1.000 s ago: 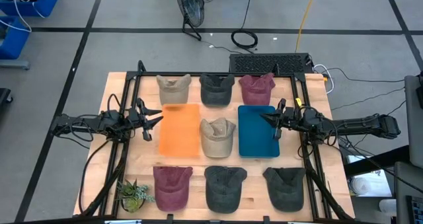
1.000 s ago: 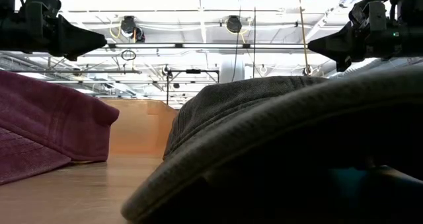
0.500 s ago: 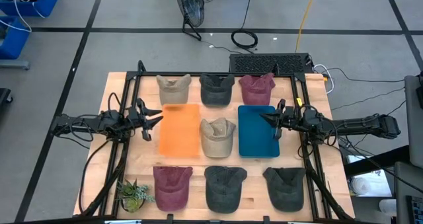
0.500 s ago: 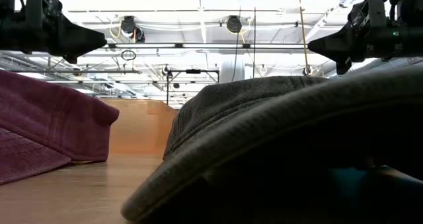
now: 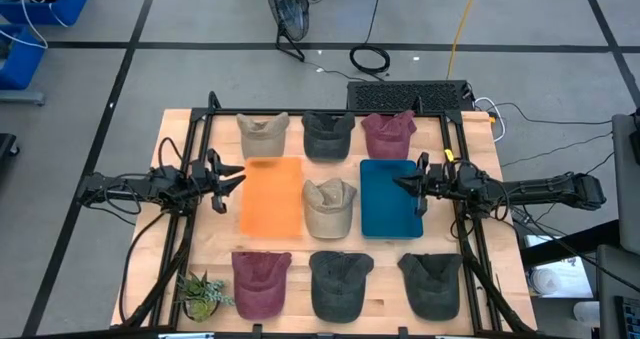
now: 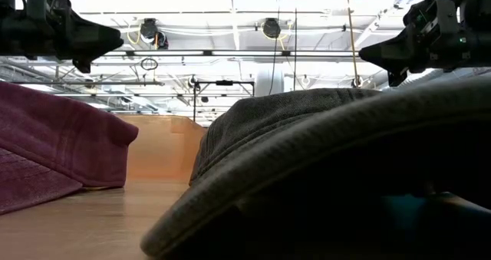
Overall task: Pick & Place hat
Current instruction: Put the top black cap into the orange bin
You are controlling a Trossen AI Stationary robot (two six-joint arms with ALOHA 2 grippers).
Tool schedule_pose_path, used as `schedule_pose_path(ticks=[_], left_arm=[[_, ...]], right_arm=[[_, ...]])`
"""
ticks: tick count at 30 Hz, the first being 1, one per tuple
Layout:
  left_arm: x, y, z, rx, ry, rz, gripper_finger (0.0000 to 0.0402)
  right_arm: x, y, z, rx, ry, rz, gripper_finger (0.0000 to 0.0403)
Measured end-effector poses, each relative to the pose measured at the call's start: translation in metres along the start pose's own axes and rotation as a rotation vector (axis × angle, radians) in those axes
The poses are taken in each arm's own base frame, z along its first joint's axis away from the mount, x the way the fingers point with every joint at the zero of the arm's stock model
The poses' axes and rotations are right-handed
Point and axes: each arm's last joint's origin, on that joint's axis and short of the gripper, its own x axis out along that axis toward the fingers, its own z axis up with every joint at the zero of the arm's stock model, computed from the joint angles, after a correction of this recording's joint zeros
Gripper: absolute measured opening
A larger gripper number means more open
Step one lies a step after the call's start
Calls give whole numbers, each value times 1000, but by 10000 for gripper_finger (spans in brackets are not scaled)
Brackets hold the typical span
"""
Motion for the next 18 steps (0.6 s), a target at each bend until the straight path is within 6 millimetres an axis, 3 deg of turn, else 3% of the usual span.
schedule_pose_path(ticks=[8,18], left_arm=[[1,-2,0,-112,37,-57,120],[25,-12,35,-67,138,-99,120]], right_arm=[[2,-1,-11,-32,140,-20,0],[7,1,1,-61,101,-14,0]])
